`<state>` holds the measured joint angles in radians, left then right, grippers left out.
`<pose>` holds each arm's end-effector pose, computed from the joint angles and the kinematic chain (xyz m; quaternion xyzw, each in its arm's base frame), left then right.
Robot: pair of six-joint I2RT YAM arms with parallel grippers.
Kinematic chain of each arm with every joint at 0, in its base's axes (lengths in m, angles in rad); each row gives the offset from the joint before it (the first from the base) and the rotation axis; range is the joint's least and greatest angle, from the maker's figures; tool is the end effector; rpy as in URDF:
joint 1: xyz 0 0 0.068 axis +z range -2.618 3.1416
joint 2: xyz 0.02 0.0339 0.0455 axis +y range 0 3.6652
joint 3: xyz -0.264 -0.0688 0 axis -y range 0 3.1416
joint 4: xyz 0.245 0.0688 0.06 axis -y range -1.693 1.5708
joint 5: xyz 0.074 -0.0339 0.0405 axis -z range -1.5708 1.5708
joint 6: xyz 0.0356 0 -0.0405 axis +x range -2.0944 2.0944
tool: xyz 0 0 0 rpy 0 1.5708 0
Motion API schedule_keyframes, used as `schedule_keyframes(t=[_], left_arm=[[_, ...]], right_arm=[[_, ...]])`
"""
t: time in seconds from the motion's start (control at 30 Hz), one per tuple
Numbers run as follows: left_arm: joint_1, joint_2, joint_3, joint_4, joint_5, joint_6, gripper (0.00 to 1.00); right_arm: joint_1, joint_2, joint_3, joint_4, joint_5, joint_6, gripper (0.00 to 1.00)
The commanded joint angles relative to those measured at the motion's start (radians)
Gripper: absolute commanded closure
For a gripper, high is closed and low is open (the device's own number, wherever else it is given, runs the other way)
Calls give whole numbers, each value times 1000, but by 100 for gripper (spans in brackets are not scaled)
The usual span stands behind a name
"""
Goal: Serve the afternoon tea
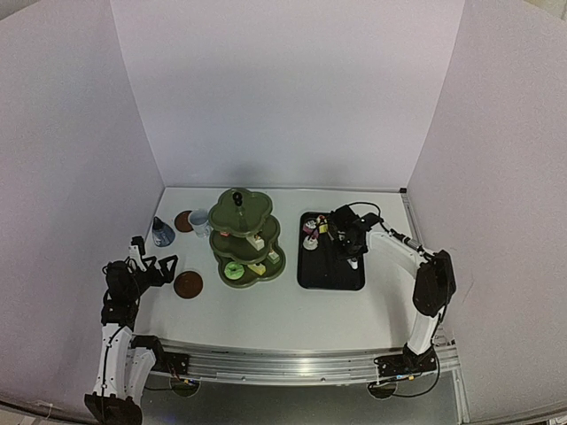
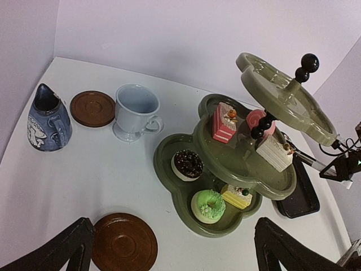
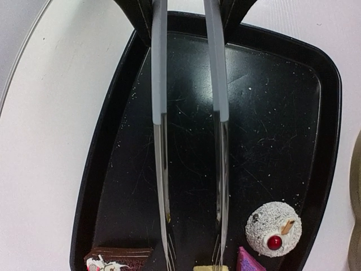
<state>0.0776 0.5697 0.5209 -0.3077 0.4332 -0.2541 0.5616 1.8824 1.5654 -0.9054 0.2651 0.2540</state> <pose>0.1457 -0.0037 0.2668 -0.0115 0.8113 -0.2249 0.5395 0.3346 0.1995 0.2436 -0.1269 0.9682 -0.0514 0.2093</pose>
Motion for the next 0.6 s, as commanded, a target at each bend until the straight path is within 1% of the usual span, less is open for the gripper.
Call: schedule_keyframes(t=[0.0, 0.1, 0.43, 0.57], left_arm=[[4, -7, 7, 12, -4, 16, 0], [4, -4, 7, 12, -4, 16, 0], [4, 17, 13, 5, 1, 18, 0], [4, 22, 14, 6, 1, 18, 0]], right_arm=[[-35, 16, 23, 45, -67, -66, 69], [-53, 21, 16, 66, -117, -117, 68], [-90, 43, 50, 75, -184, -197, 68], [-91, 50, 60, 76, -176, -219, 68]])
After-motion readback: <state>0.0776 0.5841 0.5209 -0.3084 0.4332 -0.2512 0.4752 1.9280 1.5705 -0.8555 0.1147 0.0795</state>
